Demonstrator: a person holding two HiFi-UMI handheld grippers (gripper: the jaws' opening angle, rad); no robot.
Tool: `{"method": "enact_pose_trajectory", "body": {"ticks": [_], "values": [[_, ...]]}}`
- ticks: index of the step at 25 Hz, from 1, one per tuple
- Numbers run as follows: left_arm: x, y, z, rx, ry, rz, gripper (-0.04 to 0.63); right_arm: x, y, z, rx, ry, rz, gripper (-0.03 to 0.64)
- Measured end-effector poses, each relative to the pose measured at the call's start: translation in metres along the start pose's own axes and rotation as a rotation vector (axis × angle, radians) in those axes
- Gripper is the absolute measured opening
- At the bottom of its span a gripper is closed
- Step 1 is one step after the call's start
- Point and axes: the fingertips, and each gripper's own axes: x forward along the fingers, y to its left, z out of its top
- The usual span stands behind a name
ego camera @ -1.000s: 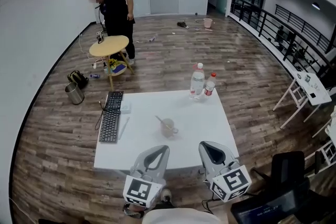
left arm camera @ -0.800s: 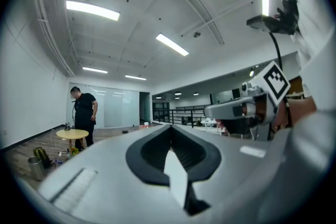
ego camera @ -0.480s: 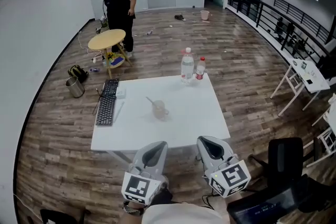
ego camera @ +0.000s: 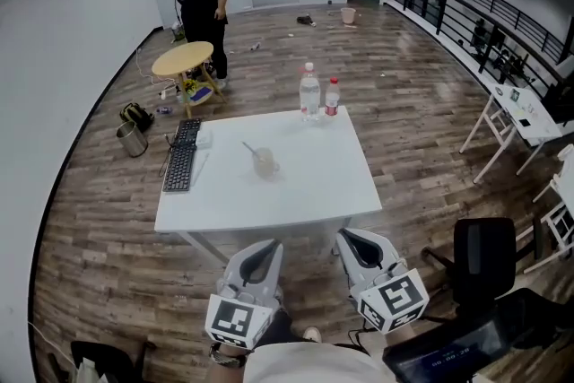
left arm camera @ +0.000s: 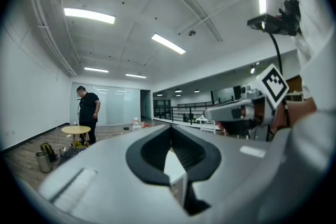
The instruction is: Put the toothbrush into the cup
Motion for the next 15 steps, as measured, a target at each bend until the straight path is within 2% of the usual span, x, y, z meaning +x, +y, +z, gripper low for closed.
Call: {"method": "enact_pose_trajectory", "body": {"ticks": [5, 8, 15], "values": [[-0.01, -0.013, -0.002, 0.006, 0.007, 0.002, 0.008, -0.015, 0.005, -0.002, 0.01, -0.001, 0.004, 0.003], [-0.015, -0.016, -0.01, 0.044, 0.027, -0.01, 0.008, -0.02, 0.007, -0.004, 0.019, 0.003, 0.0, 0.003], [-0.028, -0.015, -0.004, 0.039, 0.007, -0.003, 0.008, -0.026, 0.021, -0.002, 0.013, -0.005, -0.008, 0.003]]}}
